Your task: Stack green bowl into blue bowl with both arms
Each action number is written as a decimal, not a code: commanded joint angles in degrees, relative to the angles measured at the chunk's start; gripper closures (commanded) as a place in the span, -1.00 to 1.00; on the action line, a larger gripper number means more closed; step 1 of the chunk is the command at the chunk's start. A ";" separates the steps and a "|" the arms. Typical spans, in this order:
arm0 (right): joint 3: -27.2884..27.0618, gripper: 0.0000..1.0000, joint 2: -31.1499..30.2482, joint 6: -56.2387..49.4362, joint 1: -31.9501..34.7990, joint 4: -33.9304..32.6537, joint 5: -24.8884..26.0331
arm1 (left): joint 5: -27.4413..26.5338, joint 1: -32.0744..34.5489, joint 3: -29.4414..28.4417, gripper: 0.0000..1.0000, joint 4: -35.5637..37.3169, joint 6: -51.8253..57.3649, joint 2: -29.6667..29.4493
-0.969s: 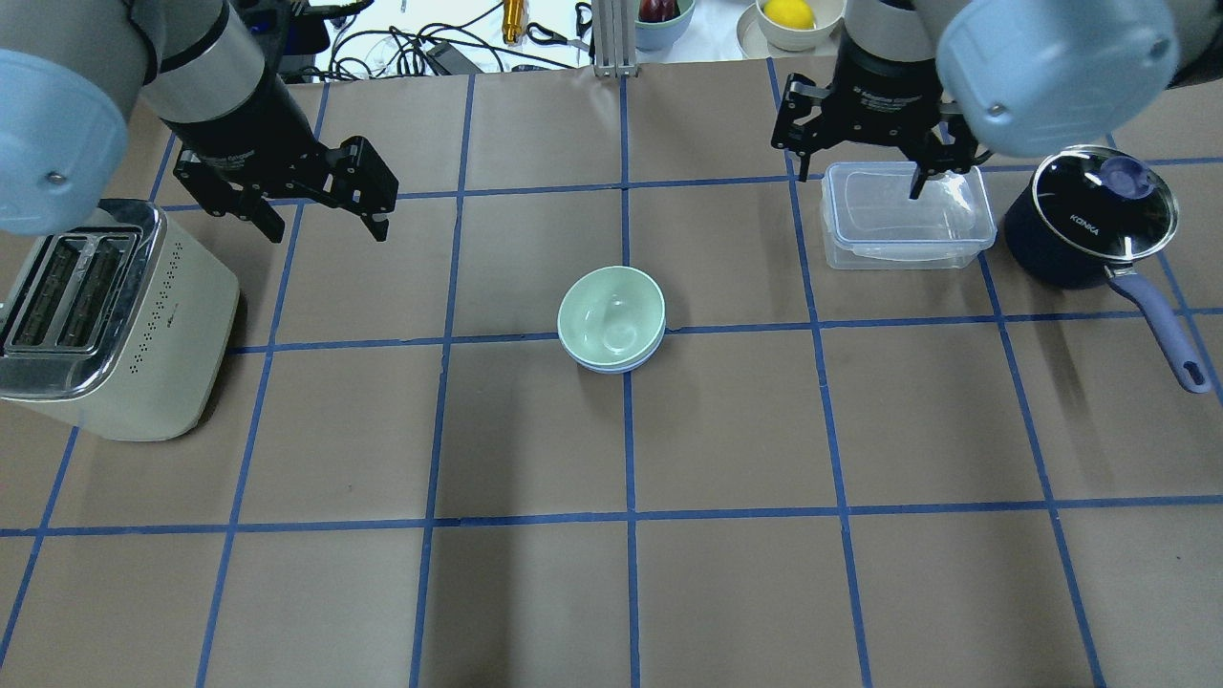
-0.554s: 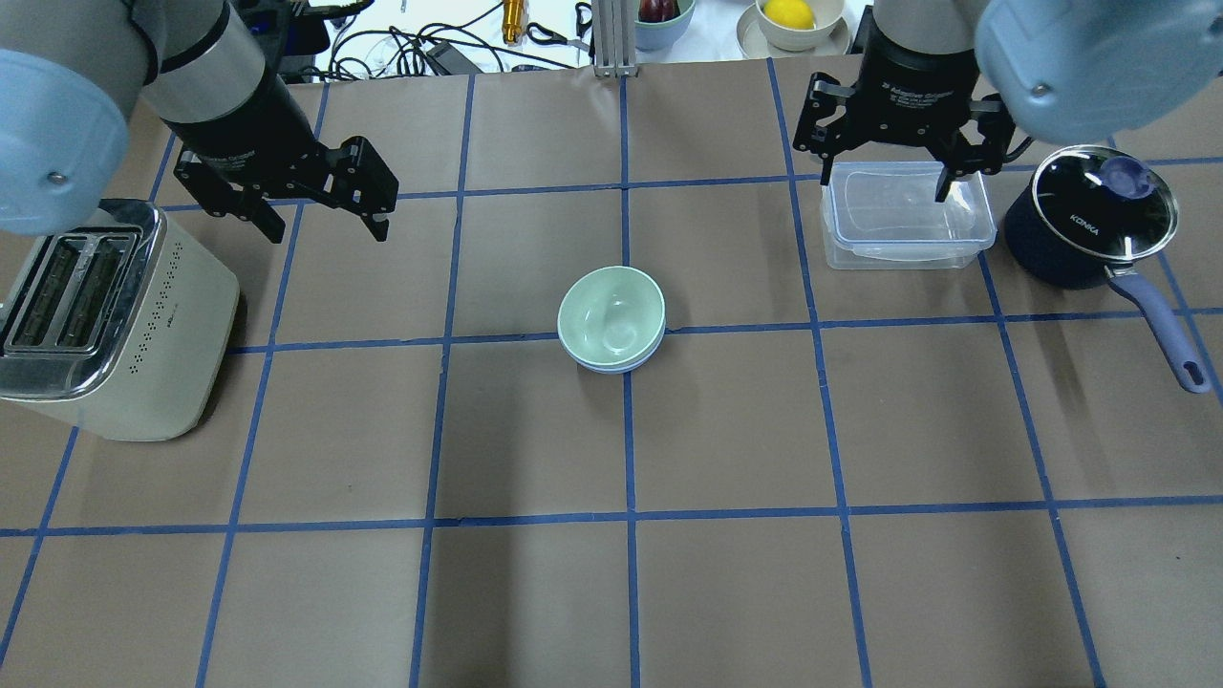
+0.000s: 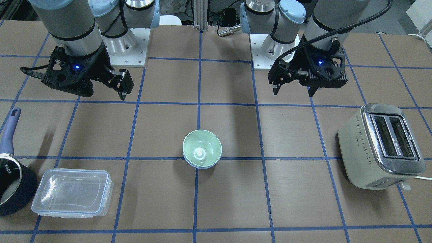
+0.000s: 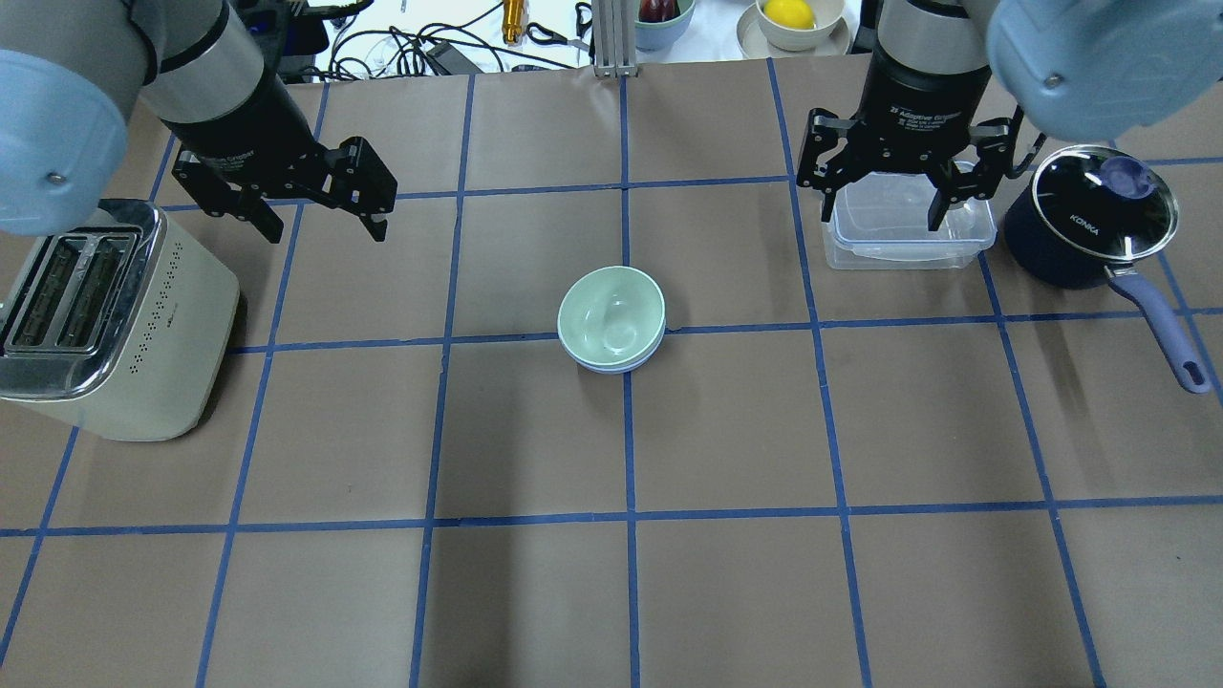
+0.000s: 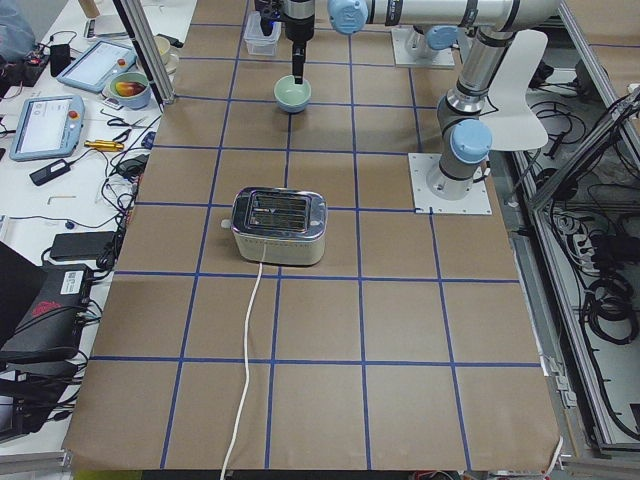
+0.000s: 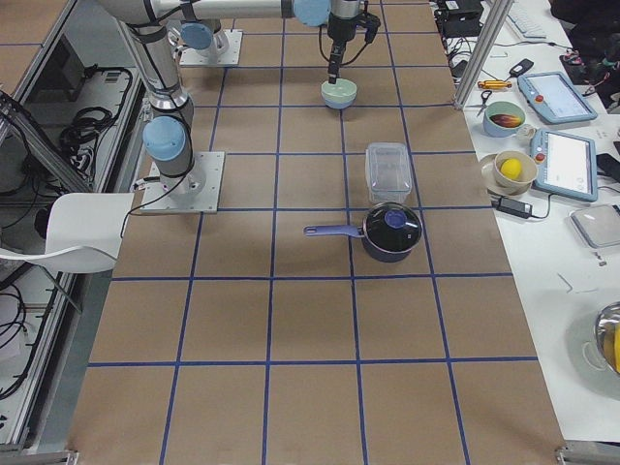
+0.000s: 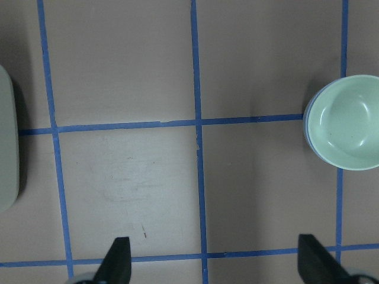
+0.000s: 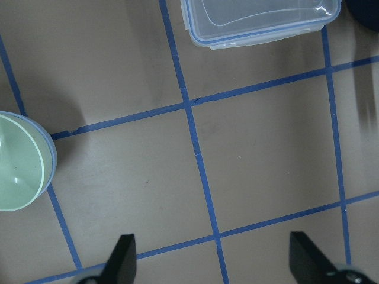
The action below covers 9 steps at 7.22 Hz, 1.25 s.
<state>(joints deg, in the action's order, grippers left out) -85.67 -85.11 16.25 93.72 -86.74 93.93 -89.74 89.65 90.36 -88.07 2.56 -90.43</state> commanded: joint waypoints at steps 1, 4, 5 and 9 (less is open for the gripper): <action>-0.11 -0.83 -0.05 -1.31 -1.94 -0.70 0.03 | -0.08 0.00 0.08 -1.00 0.00 -0.01 0.00; 0.33 -0.92 -2.85 -1.22 -3.98 -0.63 -0.15 | -0.35 0.00 0.08 -1.00 0.00 0.07 0.17; -0.02 -0.97 -4.96 -1.14 -3.81 -0.53 -1.80 | -0.35 0.00 0.08 -1.00 0.00 0.16 0.17; -0.11 -1.00 -5.33 -4.74 -3.36 -0.18 -5.51 | -0.08 0.00 0.16 -1.00 0.00 -0.01 0.08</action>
